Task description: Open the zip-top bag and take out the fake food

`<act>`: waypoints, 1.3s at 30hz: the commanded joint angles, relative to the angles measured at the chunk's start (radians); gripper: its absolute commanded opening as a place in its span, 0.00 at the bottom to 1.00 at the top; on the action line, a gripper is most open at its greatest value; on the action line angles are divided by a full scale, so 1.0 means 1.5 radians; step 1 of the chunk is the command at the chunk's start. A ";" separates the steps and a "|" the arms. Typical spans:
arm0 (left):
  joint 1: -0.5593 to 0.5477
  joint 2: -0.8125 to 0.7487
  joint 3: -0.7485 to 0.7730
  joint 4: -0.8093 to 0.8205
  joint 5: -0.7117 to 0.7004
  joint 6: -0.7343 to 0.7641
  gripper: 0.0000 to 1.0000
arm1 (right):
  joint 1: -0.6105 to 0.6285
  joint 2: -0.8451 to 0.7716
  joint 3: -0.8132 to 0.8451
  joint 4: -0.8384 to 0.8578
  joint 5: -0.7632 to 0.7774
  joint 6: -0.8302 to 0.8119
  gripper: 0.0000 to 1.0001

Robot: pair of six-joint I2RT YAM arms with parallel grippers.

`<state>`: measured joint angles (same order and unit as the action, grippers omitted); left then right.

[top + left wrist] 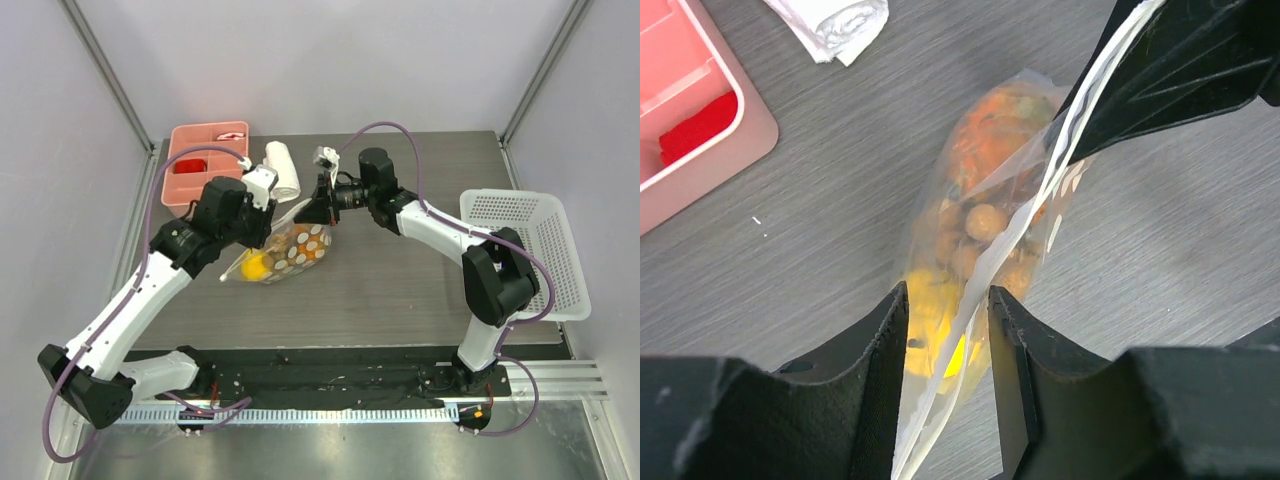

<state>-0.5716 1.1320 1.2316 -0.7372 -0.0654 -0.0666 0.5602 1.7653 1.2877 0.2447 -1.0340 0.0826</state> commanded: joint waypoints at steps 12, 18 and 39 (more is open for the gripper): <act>0.004 0.039 0.026 0.006 -0.060 0.015 0.16 | 0.008 -0.004 0.030 0.004 -0.007 -0.015 0.01; 0.009 0.040 0.023 -0.001 -0.069 0.023 0.18 | 0.011 0.000 0.037 -0.018 -0.008 -0.032 0.01; 0.036 0.000 0.044 -0.088 -0.168 -0.317 0.00 | 0.107 -0.222 -0.071 -0.229 0.652 0.411 0.58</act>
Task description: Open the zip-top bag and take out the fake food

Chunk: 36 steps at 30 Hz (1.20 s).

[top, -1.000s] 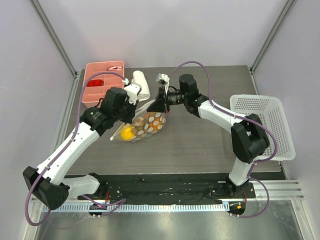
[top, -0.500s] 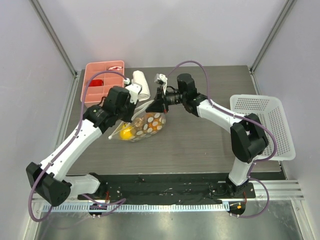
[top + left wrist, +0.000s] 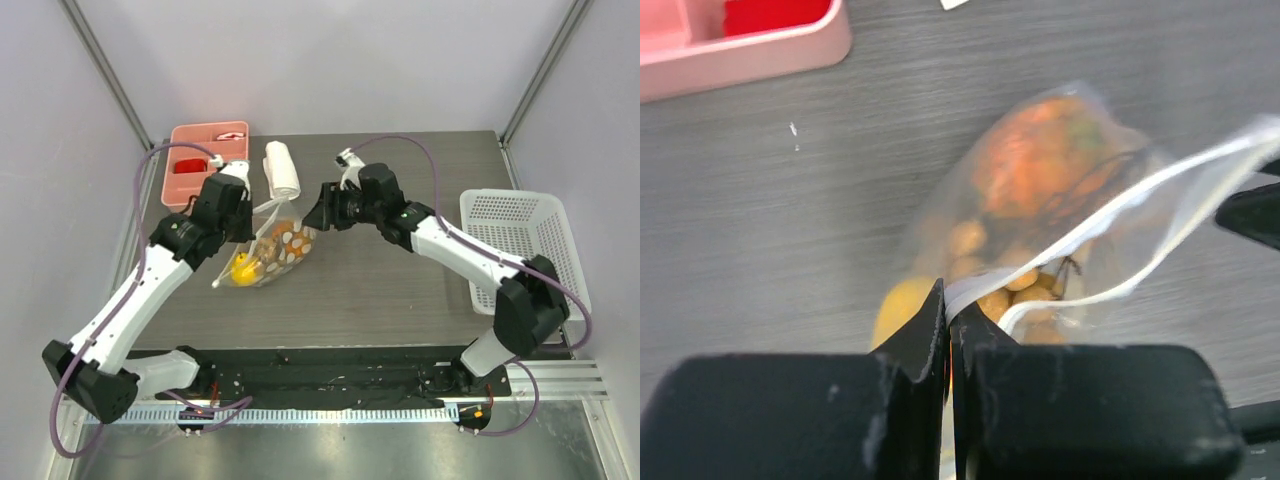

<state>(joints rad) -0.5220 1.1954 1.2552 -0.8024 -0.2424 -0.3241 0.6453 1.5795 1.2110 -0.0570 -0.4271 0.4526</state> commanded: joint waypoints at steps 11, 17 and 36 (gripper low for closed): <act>0.002 -0.124 -0.086 0.094 -0.004 -0.219 0.00 | 0.198 -0.022 0.028 0.007 0.449 0.338 0.72; 0.002 -0.159 -0.192 0.194 0.020 -0.187 0.00 | 0.207 0.073 0.096 0.021 0.356 0.261 0.70; 0.002 -0.182 -0.249 0.260 0.051 -0.184 0.00 | 0.222 0.065 0.140 -0.035 0.418 0.138 0.77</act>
<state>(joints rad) -0.5201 0.9443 0.8860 -0.4839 -0.1787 -0.5949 0.9718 1.7000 1.3830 -0.1398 0.1349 0.6731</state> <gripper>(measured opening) 0.003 0.770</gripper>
